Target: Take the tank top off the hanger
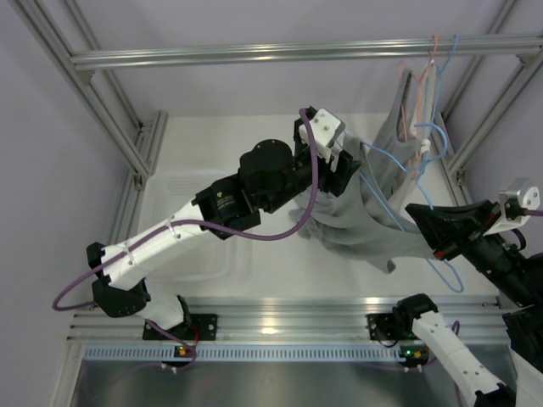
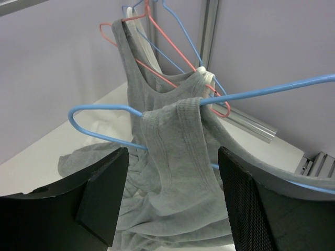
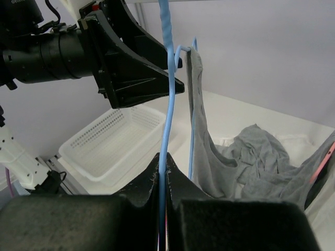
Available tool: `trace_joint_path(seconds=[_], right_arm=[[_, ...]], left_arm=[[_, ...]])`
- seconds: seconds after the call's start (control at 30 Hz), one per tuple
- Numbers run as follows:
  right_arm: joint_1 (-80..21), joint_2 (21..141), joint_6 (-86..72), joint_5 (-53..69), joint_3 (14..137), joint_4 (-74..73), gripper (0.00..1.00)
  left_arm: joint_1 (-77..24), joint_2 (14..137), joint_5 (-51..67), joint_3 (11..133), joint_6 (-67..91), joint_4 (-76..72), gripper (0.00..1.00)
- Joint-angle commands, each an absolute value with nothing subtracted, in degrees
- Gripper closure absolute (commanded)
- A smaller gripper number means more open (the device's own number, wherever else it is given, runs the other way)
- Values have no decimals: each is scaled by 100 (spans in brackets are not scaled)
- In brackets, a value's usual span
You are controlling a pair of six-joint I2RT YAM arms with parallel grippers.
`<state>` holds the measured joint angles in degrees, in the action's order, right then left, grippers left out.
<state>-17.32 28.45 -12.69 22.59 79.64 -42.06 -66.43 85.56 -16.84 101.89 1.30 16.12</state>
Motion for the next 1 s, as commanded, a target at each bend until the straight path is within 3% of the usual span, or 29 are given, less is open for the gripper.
trace_joint_path(seconds=[0.0,0.07,0.13,0.27,0.3,0.4,0.47,0.5,0.57,0.73,0.97], right_arm=[[-1626,2927,-1380,2417,8138,-4043,100],[-1617,2918,-1371,2426,8156,-4034,100],[-1626,2927,-1380,2548,8183,-4025,100],[-1617,2944,-1520,2830,8130,-3903,100],[-1617,2918,-1529,2839,8121,-3885,100],[-1617,2918,-1573,2882,8112,-3850,100],[-1617,2944,-1591,2953,8086,-3841,100],[-1617,2936,-1591,2910,8060,-3841,100],[-1617,2909,-1565,2560,7946,-3850,100],[-1617,2900,-1424,2311,7559,-3885,100],[-1617,2716,-1125,3007,7216,-3885,100]], left_arm=[[-6653,8595,-1599,10239,53,1151,26],[-6653,8701,-1897,10274,53,1151,29],[-6653,8762,-2108,10309,53,1134,38],[-6653,8850,-2189,10397,-149,1116,40],[-6653,8877,-2197,10432,-149,1116,46],[-6653,8912,-2268,10485,-193,1108,50],[-6653,8921,-2346,10512,-228,1072,63],[-6653,8938,-2416,10547,-211,1055,80],[-6653,8921,-2548,10564,-132,1046,100],[-6653,8780,-2917,10564,-35,1020,100],[-6592,8789,-4033,10986,-114,1028,100]])
